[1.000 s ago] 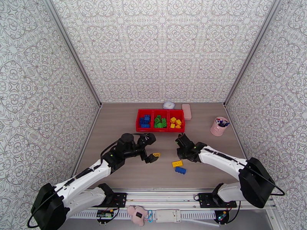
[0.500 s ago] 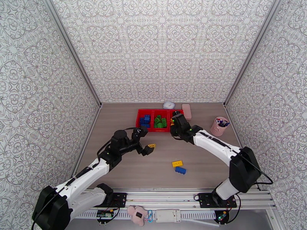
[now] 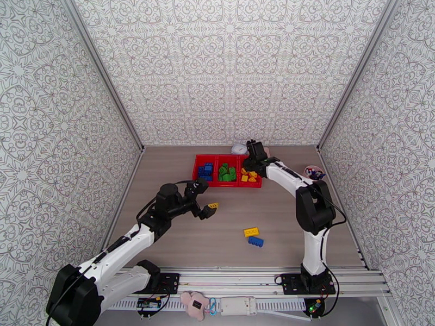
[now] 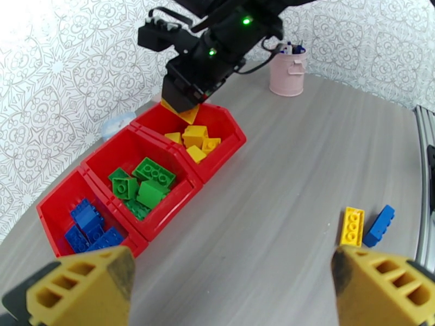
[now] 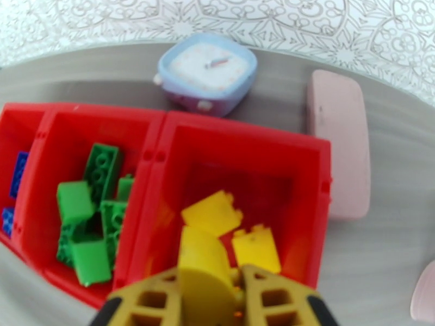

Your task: Sort the legos into containers by color

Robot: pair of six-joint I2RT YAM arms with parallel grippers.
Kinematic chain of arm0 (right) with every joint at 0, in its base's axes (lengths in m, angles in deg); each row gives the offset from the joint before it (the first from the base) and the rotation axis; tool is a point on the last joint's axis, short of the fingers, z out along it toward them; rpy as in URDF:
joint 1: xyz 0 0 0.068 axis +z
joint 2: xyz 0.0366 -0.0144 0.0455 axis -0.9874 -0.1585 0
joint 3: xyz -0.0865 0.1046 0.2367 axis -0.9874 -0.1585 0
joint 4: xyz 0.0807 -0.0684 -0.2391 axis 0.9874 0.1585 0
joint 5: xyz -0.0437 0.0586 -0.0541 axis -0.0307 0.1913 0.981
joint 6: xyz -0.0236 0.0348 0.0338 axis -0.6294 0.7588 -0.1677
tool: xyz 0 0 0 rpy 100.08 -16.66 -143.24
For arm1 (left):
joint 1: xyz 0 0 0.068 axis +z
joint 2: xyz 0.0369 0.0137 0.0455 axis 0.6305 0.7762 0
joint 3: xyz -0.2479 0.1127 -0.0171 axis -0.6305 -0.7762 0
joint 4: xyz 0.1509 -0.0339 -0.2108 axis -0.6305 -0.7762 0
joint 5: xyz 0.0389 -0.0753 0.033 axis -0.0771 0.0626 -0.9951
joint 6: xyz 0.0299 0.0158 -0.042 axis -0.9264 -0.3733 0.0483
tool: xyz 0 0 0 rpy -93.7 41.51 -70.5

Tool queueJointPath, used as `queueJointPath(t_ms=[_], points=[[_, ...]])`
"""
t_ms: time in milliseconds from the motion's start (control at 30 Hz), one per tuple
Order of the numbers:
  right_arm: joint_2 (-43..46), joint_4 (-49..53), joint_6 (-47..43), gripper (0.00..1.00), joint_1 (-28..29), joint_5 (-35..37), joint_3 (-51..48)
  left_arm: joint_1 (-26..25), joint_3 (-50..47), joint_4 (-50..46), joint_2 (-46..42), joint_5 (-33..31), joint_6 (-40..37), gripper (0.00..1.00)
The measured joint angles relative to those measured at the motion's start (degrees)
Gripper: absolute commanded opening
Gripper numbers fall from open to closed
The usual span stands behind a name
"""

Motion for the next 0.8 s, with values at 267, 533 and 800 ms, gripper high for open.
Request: queueJointPath(t_ms=[267, 533, 800], points=[[-3.23, 0.42, -0.87, 0.48, -0.37, -1.53, 3.45, 0.0, 0.0, -0.39, -0.02, 0.61, -0.52, 1.0], [6.8, -0.35, -0.72, 0.69, -0.33, -1.75, -6.73, -0.63, 0.0, -1.29, -1.66, 2.27, -3.61, 0.99], [28.48, 0.44, 1.66, 0.85, 0.81, -0.7, -24.55, -1.36, 0.0, -3.32, -1.95, 6.25, -6.82, 1.0]])
